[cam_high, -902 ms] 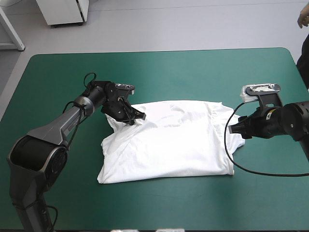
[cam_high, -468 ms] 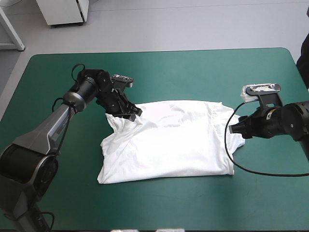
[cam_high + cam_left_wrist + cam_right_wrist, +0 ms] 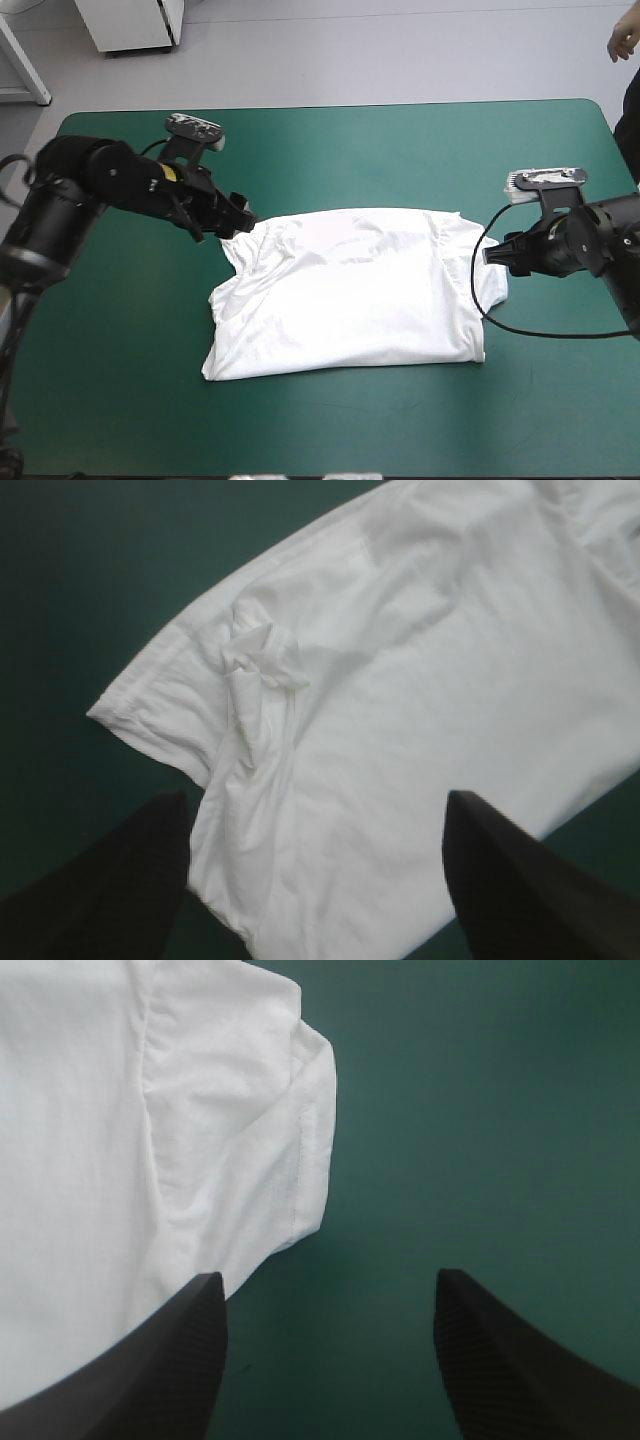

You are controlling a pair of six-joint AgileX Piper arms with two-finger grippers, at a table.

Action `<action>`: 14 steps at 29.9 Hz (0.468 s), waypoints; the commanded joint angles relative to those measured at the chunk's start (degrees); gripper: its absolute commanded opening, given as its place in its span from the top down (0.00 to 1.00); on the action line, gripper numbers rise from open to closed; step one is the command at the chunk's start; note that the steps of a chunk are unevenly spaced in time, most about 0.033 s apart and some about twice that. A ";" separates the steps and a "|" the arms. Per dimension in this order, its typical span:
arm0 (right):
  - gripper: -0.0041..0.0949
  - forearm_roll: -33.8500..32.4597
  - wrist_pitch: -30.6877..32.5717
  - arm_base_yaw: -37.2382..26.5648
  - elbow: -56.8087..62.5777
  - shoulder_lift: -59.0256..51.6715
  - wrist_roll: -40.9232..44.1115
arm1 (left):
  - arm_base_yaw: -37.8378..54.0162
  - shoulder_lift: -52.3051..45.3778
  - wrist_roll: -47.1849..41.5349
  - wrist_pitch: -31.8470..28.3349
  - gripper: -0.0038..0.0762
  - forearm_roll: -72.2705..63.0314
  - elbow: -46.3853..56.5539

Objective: Fold the cloth

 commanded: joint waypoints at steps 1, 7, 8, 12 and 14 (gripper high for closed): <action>0.38 -0.93 -4.75 0.01 -1.85 3.36 0.89 | -0.34 -6.24 -0.83 0.16 0.30 -1.51 -1.85; 0.38 -0.93 -9.53 0.01 -1.99 13.01 1.54 | -0.34 -8.75 -1.58 0.41 0.30 -1.75 -1.85; 0.38 -0.76 -9.92 -0.10 -2.32 14.82 1.54 | -0.34 -8.84 -1.58 0.56 0.30 -1.75 -1.85; 0.38 0.09 -10.04 -1.52 -4.23 21.22 1.54 | -0.34 -8.84 -1.58 0.56 0.30 -1.75 -1.85; 0.38 1.30 -10.40 -2.84 -5.39 23.68 1.28 | -0.34 -8.84 -1.58 0.56 0.30 -1.65 -1.85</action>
